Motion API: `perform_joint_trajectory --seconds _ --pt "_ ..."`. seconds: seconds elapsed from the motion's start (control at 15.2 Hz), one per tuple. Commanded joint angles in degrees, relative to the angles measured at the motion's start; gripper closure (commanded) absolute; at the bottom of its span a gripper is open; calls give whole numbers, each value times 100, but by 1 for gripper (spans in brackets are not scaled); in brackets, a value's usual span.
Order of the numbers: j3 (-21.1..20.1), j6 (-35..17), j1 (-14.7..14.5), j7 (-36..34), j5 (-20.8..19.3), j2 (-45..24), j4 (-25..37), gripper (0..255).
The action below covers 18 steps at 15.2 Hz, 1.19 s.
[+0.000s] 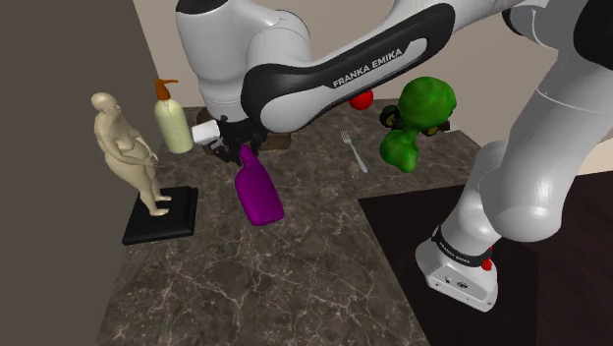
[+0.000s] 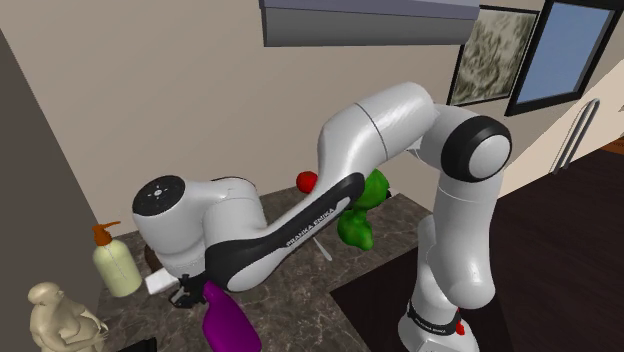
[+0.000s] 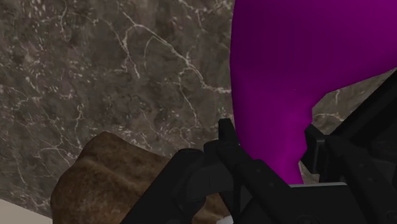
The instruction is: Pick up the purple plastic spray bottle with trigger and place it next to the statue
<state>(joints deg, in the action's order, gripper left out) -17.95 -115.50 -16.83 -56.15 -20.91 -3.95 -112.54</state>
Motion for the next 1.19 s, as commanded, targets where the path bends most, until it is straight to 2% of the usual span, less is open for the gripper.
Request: perform_joint_trajectory --seconds 0.0,1.12 --pt "5 -144 2 -59 -40 -37 -114 255" --pt "88 -1200 -22 -647 -546 -656 -689 255"
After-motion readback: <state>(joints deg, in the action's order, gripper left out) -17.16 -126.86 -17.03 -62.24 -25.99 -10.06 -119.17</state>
